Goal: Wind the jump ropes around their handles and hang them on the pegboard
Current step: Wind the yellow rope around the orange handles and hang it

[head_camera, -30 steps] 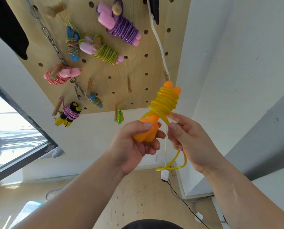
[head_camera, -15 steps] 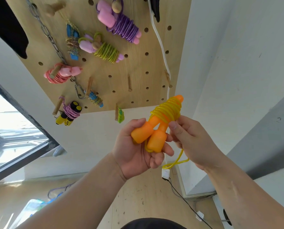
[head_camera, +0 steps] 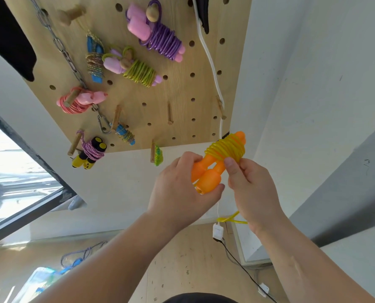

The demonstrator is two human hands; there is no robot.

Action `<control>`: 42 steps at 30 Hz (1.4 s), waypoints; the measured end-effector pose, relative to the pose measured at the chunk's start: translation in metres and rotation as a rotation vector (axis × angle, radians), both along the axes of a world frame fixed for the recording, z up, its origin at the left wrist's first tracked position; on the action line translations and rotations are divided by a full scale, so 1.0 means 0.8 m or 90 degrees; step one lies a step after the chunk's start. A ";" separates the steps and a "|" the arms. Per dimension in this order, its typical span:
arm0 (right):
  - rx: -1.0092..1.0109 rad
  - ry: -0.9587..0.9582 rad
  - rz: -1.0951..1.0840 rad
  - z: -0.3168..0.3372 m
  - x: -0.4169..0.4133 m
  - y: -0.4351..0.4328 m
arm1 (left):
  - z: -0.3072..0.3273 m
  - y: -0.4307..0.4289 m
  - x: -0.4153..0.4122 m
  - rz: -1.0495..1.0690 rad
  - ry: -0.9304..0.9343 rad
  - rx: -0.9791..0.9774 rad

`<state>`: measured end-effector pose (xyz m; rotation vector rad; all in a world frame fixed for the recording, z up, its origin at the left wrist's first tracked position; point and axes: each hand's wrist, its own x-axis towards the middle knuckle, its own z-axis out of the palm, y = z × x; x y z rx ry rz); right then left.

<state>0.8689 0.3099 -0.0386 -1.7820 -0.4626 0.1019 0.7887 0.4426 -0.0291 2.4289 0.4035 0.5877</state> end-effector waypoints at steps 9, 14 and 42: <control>0.158 0.140 0.204 0.015 0.000 -0.004 | 0.010 0.003 0.000 -0.026 -0.105 -0.624; 0.178 0.165 0.274 0.009 0.006 -0.008 | 0.017 0.001 -0.004 -0.093 -0.020 -0.893; 0.085 0.048 0.234 0.028 0.005 -0.010 | 0.018 0.021 0.003 0.040 -0.036 -0.367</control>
